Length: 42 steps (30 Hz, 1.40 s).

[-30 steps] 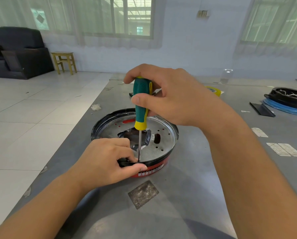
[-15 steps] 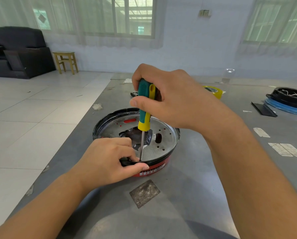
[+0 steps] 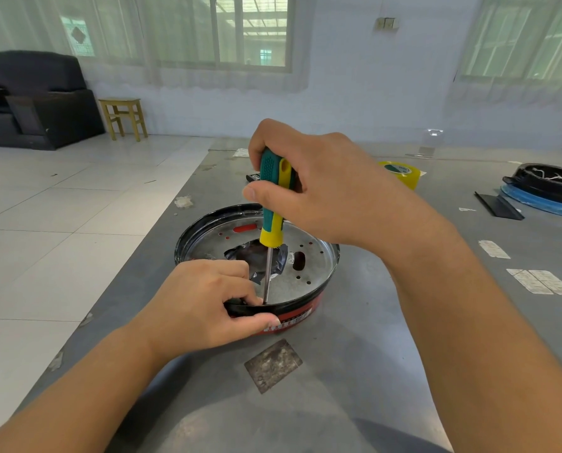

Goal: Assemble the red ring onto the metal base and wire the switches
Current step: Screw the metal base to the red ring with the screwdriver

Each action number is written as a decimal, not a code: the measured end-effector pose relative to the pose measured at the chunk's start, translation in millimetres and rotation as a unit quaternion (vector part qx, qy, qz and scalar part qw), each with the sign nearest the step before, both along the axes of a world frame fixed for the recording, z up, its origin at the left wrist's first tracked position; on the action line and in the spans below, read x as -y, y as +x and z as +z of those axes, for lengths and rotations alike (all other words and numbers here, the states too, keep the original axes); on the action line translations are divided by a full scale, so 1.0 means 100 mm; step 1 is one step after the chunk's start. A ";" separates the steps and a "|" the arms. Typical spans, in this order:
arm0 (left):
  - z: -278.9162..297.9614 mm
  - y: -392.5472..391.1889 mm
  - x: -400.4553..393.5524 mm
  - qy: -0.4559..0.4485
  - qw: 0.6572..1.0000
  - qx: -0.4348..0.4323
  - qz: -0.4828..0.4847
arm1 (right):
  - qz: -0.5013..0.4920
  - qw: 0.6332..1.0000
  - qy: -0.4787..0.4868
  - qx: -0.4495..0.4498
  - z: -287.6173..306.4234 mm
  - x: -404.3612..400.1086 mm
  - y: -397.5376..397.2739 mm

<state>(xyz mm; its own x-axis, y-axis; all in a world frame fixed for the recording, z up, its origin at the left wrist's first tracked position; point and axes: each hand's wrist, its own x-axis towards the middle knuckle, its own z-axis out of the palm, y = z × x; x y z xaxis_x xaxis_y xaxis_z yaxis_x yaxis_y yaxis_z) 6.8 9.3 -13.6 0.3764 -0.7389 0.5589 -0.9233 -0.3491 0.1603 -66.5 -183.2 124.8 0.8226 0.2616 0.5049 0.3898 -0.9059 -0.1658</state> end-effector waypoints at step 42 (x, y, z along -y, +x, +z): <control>-0.05 0.06 0.03 0.045 0.984 0.159 -0.065 | -0.224 0.939 0.254 -0.050 -1.52 1.14 0.04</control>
<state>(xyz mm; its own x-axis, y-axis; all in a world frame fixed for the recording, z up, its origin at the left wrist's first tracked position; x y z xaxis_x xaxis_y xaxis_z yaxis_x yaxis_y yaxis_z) 12.4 6.0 -18.8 0.0929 -0.8214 0.5627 -0.9593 -0.2251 -0.1702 -62.8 -296.8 -27.1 0.8422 -0.3770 0.3854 -0.0526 -0.7689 -0.6372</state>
